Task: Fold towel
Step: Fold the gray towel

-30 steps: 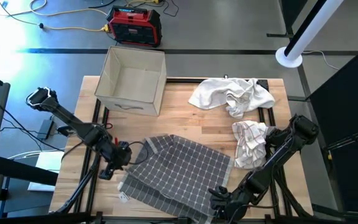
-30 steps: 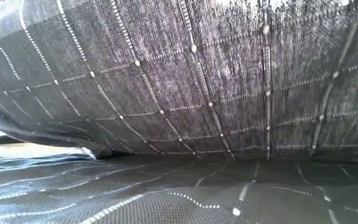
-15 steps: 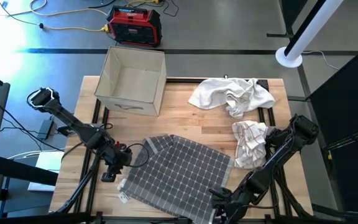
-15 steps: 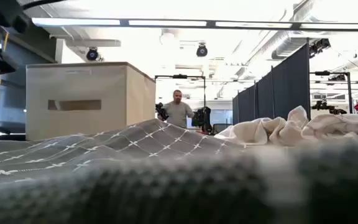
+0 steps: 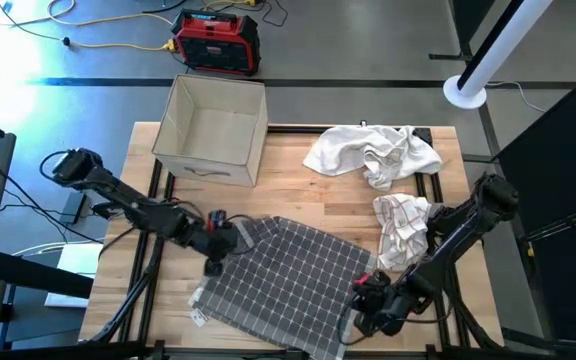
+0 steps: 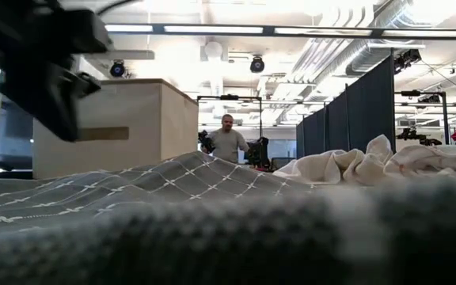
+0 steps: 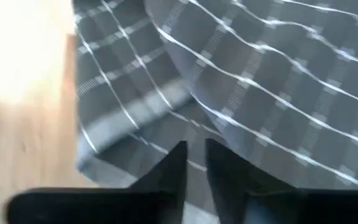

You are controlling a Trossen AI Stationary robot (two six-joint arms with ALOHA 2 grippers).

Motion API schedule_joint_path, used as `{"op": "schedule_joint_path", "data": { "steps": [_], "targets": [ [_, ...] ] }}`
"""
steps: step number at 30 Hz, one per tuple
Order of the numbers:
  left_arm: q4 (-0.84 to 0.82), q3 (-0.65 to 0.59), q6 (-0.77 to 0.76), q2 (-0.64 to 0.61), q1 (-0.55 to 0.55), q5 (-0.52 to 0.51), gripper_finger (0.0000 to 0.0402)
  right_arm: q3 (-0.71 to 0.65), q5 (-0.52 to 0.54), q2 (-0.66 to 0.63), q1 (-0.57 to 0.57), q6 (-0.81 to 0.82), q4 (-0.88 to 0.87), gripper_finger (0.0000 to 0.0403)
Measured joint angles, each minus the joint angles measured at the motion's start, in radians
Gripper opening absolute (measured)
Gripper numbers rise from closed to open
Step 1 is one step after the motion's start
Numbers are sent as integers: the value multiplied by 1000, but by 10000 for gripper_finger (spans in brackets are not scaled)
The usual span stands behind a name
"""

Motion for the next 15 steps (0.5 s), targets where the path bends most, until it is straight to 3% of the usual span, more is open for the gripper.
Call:
{"op": "schedule_joint_path", "data": {
  "steps": [2, 7, 10, 15],
  "targets": [
    [53, 0, 45, 41, 50, -1, 7, -64, 2, 2, -21, -1, 126, 6],
    [199, 0, 125, 123, 147, 90, 10, -176, 19, 3, -63, -20, 293, 2],
    [204, 0, 137, 175, 190, 112, 2, -227, -17, 3, -81, -19, 285, 0],
    [60, 5, 63, 223, 226, 112, 1, -269, -104, -11, -119, 11, 189, 0]
  ]
}}
